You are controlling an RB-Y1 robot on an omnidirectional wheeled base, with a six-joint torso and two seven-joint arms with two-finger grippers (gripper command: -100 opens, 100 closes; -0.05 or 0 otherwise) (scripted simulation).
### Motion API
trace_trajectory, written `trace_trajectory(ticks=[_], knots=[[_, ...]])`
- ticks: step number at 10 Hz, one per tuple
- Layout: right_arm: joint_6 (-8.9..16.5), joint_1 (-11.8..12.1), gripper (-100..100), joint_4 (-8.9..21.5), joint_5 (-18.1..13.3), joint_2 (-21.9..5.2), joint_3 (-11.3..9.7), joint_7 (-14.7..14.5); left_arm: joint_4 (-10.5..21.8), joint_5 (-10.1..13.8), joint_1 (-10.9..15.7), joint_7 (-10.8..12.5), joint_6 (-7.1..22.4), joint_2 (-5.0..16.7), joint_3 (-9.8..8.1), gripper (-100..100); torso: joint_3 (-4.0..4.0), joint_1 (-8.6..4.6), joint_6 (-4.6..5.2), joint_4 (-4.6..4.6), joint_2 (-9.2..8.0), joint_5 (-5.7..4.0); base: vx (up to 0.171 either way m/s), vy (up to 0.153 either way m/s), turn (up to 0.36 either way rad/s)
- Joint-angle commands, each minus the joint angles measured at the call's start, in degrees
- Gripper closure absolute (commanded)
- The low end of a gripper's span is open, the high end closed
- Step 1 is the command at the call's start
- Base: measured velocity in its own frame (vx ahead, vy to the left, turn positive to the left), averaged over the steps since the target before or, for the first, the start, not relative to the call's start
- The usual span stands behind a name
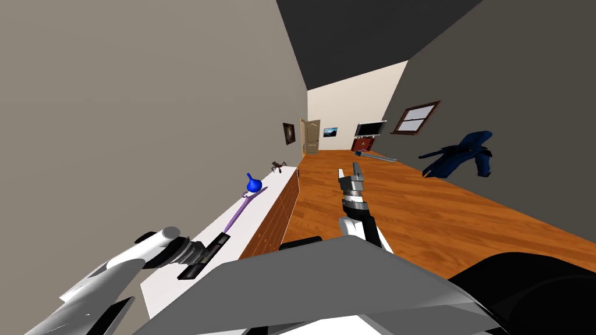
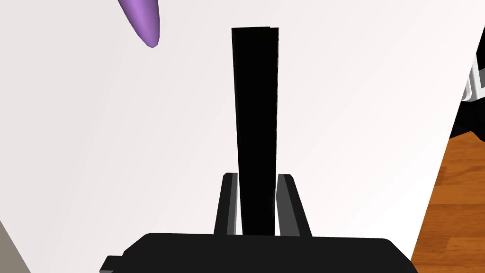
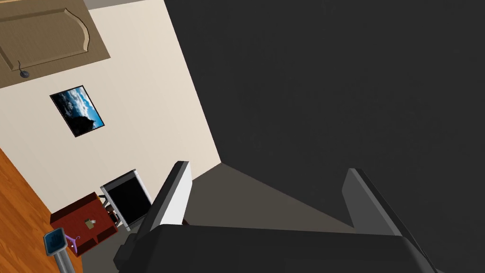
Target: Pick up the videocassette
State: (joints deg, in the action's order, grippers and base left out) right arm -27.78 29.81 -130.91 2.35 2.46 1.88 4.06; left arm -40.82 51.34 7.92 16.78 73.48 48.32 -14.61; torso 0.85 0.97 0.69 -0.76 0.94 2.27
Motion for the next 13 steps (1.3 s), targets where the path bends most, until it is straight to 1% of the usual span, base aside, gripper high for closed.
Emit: trace_trajectory(ticks=[1,2,3,4,5,6,7,8,9,10,12,13], knots=[[0.00,0.00,0,0.00,0.00,0.00,0.00,0.00,-1.86,-0.01,-0.10,-0.12,-0.06,-0.19,0.02,100,0.00,0.00,0.00,0.00,0.00,0.00,0.008,-0.023,-0.003],[0.00,0.00,0,0.00,0.00,0.00,0.00,0.00,-4.68,-2.82,-3.31,3.01,2.93,-3.06,-2.89,100,0.02,-0.01,0.03,0.00,0.05,0.00,-0.037,0.069,-0.323],[0.00,-0.02,0,0.00,0.00,-0.01,0.00,0.00,-9.37,-2.82,-3.91,3.68,3.05,-3.91,-3.94,100,-0.03,0.26,0.14,-0.02,-0.10,0.20,-0.070,0.110,-0.238],[0.00,-0.01,0,0.00,0.00,-0.01,0.01,0.00,-11.28,-5.39,-6.89,6.76,5.80,-6.03,-6.05,100,-0.04,0.45,0.22,0.00,-0.10,0.32,-0.085,0.147,-0.470],[0.01,-0.03,0,0.00,0.00,-0.02,0.00,0.00,-14.21,-5.64,-7.71,7.49,6.16,-7.62,-7.87,100,-0.05,0.68,0.30,-0.04,-0.16,0.52,-0.090,0.131,-0.172],[0.00,-0.01,0,0.00,0.00,-0.01,0.01,0.00,-15.79,-5.64,-7.71,7.49,6.16,-7.62,-7.89,100,0.03,0.77,0.17,-0.14,-0.10,0.73,-0.044,0.034,0.052],[0.00,0.00,0,0.00,0.00,-0.01,0.01,0.00,-17.17,-5.64,-7.71,7.49,6.16,-7.62,-7.89,100,0.12,0.60,0.08,-0.20,0.04,0.72,-0.008,-0.016,0.053],[0.00,0.00,0,0.00,0.00,0.00,0.01,0.00,-19.04,-8.45,-10.51,10.34,8.90,-10.38,-10.68,100,0.19,0.43,0.13,-0.22,0.17,0.67,-0.040,0.048,-0.307],[0.00,-0.02,0,0.00,0.00,-0.01,0.00,0.00,-20.58,-8.45,-11.51,11.29,9.27,-11.33,-11.85,100,0.18,0.59,0.26,-0.26,0.09,0.87,-0.060,0.088,-0.257],[0.00,-0.01,0,0.00,0.00,-0.01,0.01,0.00,-21.87,-8.45,-11.51,11.29,9.27,-11.33,-11.85,100,0.18,0.75,0.20,-0.30,0.06,1.03,-0.044,0.051,-0.032],[0.00,0.00,0,0.00,0.00,-0.01,0.01,0.00,-25.52,-8.45,-11.51,11.29,9.27,-11.33,-11.85,100,0.27,0.56,0.14,-0.34,0.22,0.99,-0.012,0.001,0.030],[0.00,0.00,0,0.00,0.00,0.00,0.01,0.00,-27.19,-11.27,-14.43,14.12,12.22,-14.10,-14.73,100,0.32,0.46,0.20,-0.34,0.32,0.96,-0.048,0.069,-0.319]])
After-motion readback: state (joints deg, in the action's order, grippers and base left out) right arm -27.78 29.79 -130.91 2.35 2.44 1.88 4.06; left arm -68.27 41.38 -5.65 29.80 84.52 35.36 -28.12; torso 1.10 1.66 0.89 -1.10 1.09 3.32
